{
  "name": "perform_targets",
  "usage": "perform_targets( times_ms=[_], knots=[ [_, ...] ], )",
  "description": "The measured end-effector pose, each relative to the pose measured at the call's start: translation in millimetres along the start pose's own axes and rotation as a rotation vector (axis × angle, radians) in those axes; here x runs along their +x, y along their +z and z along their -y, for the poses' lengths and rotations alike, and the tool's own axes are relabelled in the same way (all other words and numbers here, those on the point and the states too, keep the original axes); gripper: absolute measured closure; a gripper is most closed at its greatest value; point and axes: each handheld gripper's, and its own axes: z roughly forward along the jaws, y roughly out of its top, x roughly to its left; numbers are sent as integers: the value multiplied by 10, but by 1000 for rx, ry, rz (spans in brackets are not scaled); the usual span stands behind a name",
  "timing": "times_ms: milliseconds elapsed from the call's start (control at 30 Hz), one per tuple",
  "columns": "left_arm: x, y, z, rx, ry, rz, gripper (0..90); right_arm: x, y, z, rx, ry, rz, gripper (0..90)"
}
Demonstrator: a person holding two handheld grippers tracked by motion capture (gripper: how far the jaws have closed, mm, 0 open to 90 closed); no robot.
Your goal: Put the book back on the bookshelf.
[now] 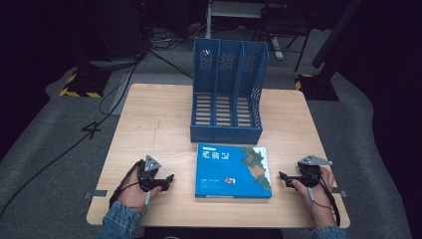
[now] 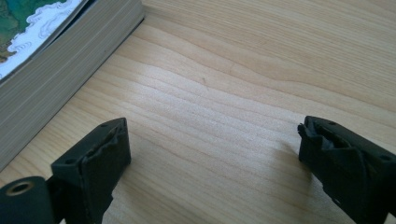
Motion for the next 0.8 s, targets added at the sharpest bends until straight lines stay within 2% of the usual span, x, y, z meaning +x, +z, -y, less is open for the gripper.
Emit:
perform_targets(
  times_ms=[167, 233, 433, 600, 800],
  knots=[
    [17, -31, -60, 35, -34, 14, 320, 0, 0, 0, 0, 0, 0, 89],
    [9, -58, -107, 35, -53, 39, 326, 0, 0, -1, 2, 3, -1, 89],
    [-54, -126, -254, -5, -45, 63, 341, -4, 2, -2, 0, -1, -3, 89],
    [-144, -156, -368, -56, -70, 130, 349, -4, 3, -3, 1, 0, -4, 89],
    [-333, -137, -506, -104, -57, 200, 355, -11, 6, -5, -1, -5, -9, 89]
  ],
)
